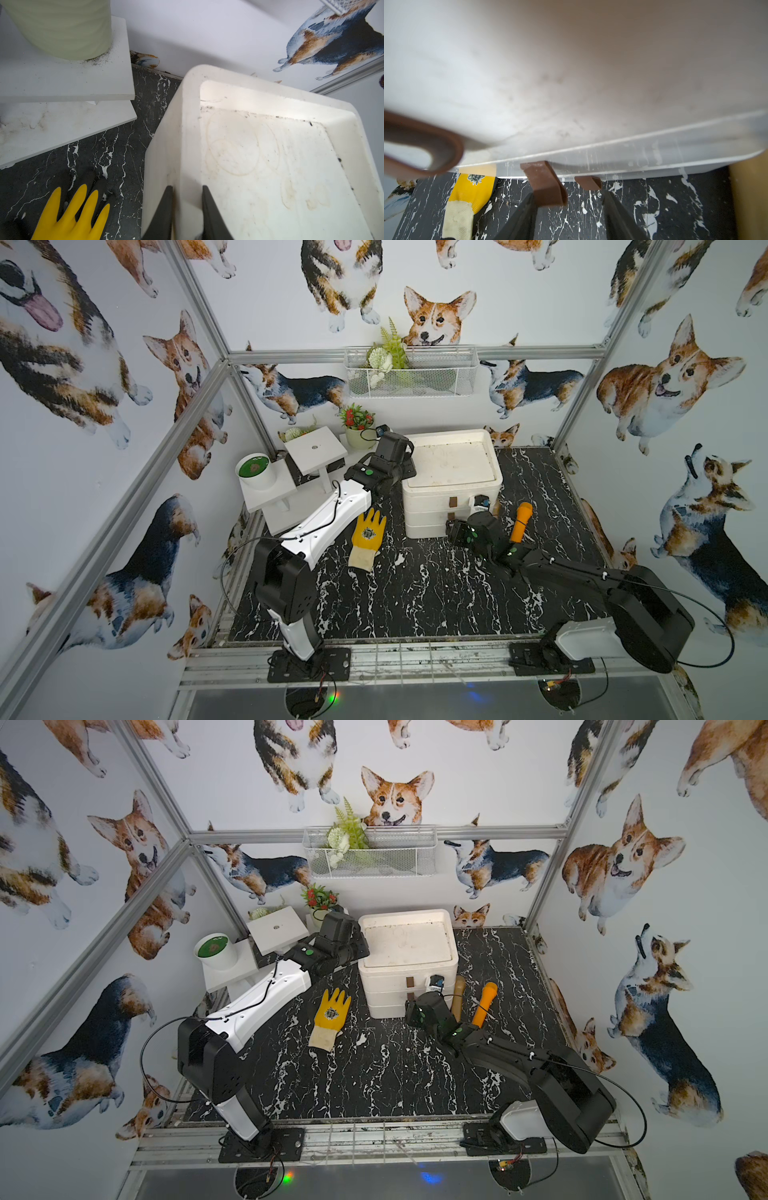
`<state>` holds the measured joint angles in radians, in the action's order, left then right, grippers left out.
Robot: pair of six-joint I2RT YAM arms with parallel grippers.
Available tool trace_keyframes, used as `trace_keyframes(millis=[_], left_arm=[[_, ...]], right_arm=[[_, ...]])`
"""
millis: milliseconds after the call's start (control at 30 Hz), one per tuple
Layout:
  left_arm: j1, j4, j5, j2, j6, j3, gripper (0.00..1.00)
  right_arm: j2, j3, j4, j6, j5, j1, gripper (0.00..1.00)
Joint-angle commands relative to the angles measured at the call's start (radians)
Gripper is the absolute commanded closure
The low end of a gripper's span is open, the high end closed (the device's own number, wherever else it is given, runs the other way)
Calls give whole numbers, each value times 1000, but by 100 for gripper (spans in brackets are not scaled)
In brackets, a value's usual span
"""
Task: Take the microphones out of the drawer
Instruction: Open the drawer in the storage box.
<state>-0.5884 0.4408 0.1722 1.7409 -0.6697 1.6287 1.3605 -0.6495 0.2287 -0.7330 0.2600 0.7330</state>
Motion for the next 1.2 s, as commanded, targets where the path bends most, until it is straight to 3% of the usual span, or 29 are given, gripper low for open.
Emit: trace_keyframes(millis=[0,133,233,333,667,1000,1167], left_arm=[[3,176,-78,15,-25,-13,97],[2,177,-78,15,-27,-15,97],[3,176,-78,12,-27,-19,97],[3,173,-77,13,-30,-20,97],[3,127,-16,11,-103,-43,97],[2,121,4,38,-122,-4,97],[2,112,4,42,-131,-5,97]], right_arm=[[10,5,143,-8,21,-3,47],[18,9,192,-1,1,-3,60],[19,-1,183,12,-3,-4,91],[20,-10,159,15,-6,-2,100],[-30,-3,23,25,-130,-3,100],[-161,49,-100,48,-176,-3,100],[-178,10,-173,45,-276,-2,100]])
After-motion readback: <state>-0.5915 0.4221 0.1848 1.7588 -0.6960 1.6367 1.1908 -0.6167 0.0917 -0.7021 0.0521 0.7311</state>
